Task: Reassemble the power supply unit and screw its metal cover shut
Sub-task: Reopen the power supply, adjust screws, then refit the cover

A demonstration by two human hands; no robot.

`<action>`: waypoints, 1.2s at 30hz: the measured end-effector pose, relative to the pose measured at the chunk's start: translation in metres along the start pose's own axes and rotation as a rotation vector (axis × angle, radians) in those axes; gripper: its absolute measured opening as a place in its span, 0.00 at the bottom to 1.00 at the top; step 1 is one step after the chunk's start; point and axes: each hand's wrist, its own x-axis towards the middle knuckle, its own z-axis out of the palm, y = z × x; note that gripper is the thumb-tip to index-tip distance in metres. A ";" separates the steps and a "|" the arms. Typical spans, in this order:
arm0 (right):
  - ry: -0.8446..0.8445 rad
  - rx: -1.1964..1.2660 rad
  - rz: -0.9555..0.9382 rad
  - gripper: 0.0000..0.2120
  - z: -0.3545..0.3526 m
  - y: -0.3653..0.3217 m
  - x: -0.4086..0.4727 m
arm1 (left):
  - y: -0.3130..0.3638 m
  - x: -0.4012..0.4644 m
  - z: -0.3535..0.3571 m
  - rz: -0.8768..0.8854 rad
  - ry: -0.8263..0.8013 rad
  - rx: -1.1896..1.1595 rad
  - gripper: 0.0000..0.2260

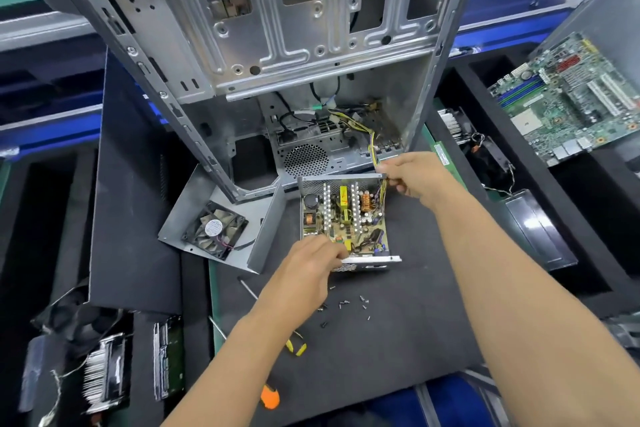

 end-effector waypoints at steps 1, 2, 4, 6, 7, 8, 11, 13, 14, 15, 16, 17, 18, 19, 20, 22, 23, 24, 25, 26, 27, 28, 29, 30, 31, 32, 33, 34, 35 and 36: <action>-0.020 -0.012 0.025 0.07 0.001 -0.006 0.001 | 0.000 0.000 -0.001 0.000 -0.005 -0.002 0.05; -0.030 -0.031 0.038 0.09 0.003 -0.013 0.004 | -0.001 0.000 -0.002 -0.002 -0.015 -0.005 0.05; -0.031 -0.160 0.031 0.10 0.008 -0.026 0.011 | 0.001 0.000 -0.003 -0.016 -0.036 -0.018 0.05; -0.044 -0.301 0.008 0.09 0.017 -0.039 0.015 | 0.001 0.001 -0.004 -0.032 -0.052 -0.030 0.05; -0.055 -0.346 -0.008 0.09 0.022 -0.045 0.016 | 0.000 0.001 -0.004 -0.039 -0.061 -0.037 0.05; -0.063 -0.387 -0.031 0.09 0.026 -0.049 0.015 | 0.000 0.000 -0.005 -0.046 -0.068 -0.046 0.05; -0.081 -0.509 -0.135 0.11 0.032 -0.052 0.009 | 0.001 -0.002 -0.006 -0.077 -0.069 -0.090 0.06; -0.075 -0.562 -0.184 0.17 0.030 -0.050 0.001 | 0.001 -0.005 -0.006 -0.112 -0.043 -0.121 0.06; -0.053 -0.596 -0.218 0.19 0.027 -0.049 -0.003 | 0.001 -0.006 -0.006 -0.142 -0.020 -0.140 0.07; -0.003 -0.630 -0.274 0.17 0.025 -0.047 -0.008 | -0.001 -0.008 -0.007 -0.185 0.011 -0.161 0.09; 0.080 -0.635 -0.340 0.16 0.021 -0.045 -0.014 | -0.004 -0.010 -0.009 -0.234 0.042 -0.184 0.13; 0.179 -0.601 -0.407 0.13 0.018 -0.043 -0.021 | -0.008 -0.012 -0.010 -0.277 0.065 -0.207 0.17; 0.271 -0.538 -0.468 0.09 0.015 -0.039 -0.030 | -0.012 -0.014 -0.011 -0.313 0.070 -0.229 0.23; 0.320 -0.471 -0.513 0.06 0.013 -0.034 -0.038 | -0.016 -0.015 -0.011 -0.343 0.060 -0.248 0.27; 0.306 -0.443 -0.531 0.07 0.012 -0.028 -0.045 | -0.020 -0.016 -0.011 -0.369 0.036 -0.263 0.31; 0.151 -0.513 -0.484 0.10 0.016 -0.016 -0.056 | -0.023 -0.018 -0.008 -0.417 -0.010 -0.290 0.31; 0.051 -0.584 -0.444 0.11 0.021 -0.012 -0.060 | -0.024 -0.020 -0.006 -0.438 -0.007 -0.304 0.29; -0.036 -0.648 -0.413 0.11 0.026 -0.007 -0.061 | -0.027 -0.022 -0.004 -0.451 0.008 -0.321 0.27; -0.095 -0.688 -0.390 0.12 0.030 -0.004 -0.062 | -0.029 -0.025 -0.002 -0.460 0.019 -0.337 0.26; -0.126 -0.701 -0.372 0.13 0.035 -0.002 -0.062 | -0.031 -0.029 -0.001 -0.470 0.025 -0.352 0.26; -0.134 -0.696 -0.357 0.14 0.038 -0.002 -0.062 | -0.034 -0.032 0.000 -0.484 0.028 -0.368 0.26; -0.130 -0.691 -0.344 0.15 0.041 -0.001 -0.062 | -0.037 -0.035 0.001 -0.500 0.032 -0.384 0.27; -0.124 -0.691 -0.331 0.18 0.042 -0.001 -0.061 | -0.040 -0.038 0.003 -0.520 0.035 -0.395 0.27; -0.117 -0.708 -0.322 0.21 0.044 -0.001 -0.062 | -0.044 -0.042 0.004 -0.539 0.036 -0.403 0.28; -0.109 -0.744 -0.322 0.23 0.046 -0.001 -0.062 | -0.047 -0.045 0.006 -0.558 0.036 -0.411 0.28; -0.099 -0.780 -0.333 0.23 0.048 -0.001 -0.062 | -0.051 -0.049 0.007 -0.581 0.035 -0.424 0.29; -0.087 -0.806 -0.347 0.22 0.050 0.000 -0.063 | -0.054 -0.052 0.008 -0.604 0.032 -0.437 0.29; -0.073 -0.825 -0.355 0.20 0.053 0.000 -0.064 | -0.057 -0.053 0.009 -0.626 0.031 -0.444 0.29; -0.055 -0.836 -0.360 0.20 0.055 0.000 -0.065 | -0.060 -0.055 0.010 -0.644 0.034 -0.447 0.29; -0.034 -0.840 -0.362 0.19 0.057 0.000 -0.066 | -0.062 -0.056 0.011 -0.660 0.040 -0.452 0.30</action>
